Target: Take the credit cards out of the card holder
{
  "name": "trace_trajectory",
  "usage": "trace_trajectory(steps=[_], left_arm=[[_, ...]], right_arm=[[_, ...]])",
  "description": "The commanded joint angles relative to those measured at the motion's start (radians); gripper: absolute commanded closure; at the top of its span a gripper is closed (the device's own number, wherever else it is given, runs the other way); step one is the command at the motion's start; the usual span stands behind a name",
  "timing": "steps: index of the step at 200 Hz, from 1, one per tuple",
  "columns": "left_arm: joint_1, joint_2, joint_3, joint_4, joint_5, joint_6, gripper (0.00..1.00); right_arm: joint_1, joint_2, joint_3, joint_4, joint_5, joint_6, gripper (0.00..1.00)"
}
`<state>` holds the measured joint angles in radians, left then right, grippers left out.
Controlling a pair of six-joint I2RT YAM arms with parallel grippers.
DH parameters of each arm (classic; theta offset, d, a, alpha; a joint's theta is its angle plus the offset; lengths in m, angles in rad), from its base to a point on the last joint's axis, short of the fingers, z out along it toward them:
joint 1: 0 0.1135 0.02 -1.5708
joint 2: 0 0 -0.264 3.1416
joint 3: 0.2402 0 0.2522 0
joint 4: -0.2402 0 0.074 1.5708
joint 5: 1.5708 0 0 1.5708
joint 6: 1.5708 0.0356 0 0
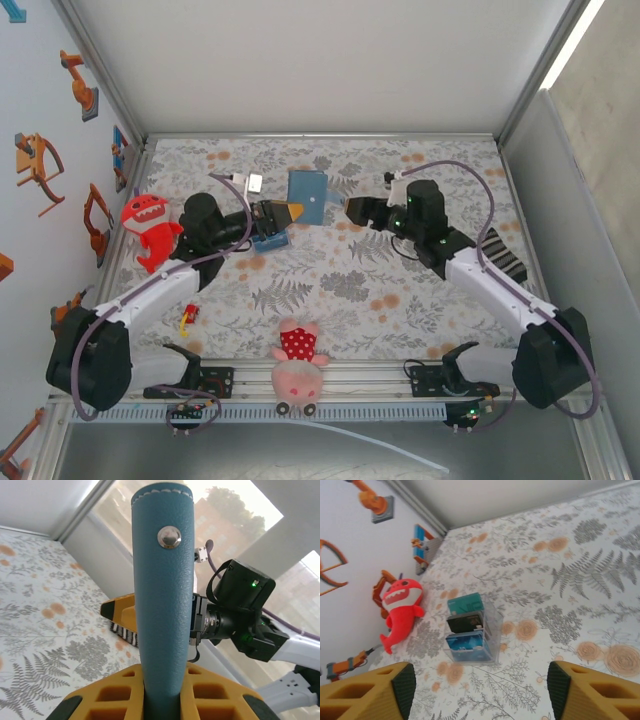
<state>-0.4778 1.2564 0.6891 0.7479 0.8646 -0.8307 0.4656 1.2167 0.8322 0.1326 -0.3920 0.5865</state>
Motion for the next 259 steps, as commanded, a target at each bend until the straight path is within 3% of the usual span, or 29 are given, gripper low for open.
trace_trajectory(steps=[1,46,98,179,259], left_arm=[[0.004,0.024,0.045,0.170,0.107,-0.088,1.00],[0.007,0.079,0.075,0.250,0.151,-0.145,1.00],[0.007,0.135,0.070,0.404,0.156,-0.255,1.00],[0.003,0.269,0.100,0.650,0.154,-0.445,1.00],[-0.007,0.235,0.088,0.650,0.153,-0.443,1.00]], right_arm=[[-0.002,-0.080,-0.063,0.204,-0.134,0.015,0.26],[-0.002,-0.152,-0.135,0.296,-0.220,0.029,0.22],[0.004,-0.077,-0.144,0.525,-0.355,0.128,0.26],[0.058,-0.015,-0.102,0.529,-0.320,0.111,0.28],[0.060,0.049,-0.008,0.538,-0.247,0.131,0.51]])
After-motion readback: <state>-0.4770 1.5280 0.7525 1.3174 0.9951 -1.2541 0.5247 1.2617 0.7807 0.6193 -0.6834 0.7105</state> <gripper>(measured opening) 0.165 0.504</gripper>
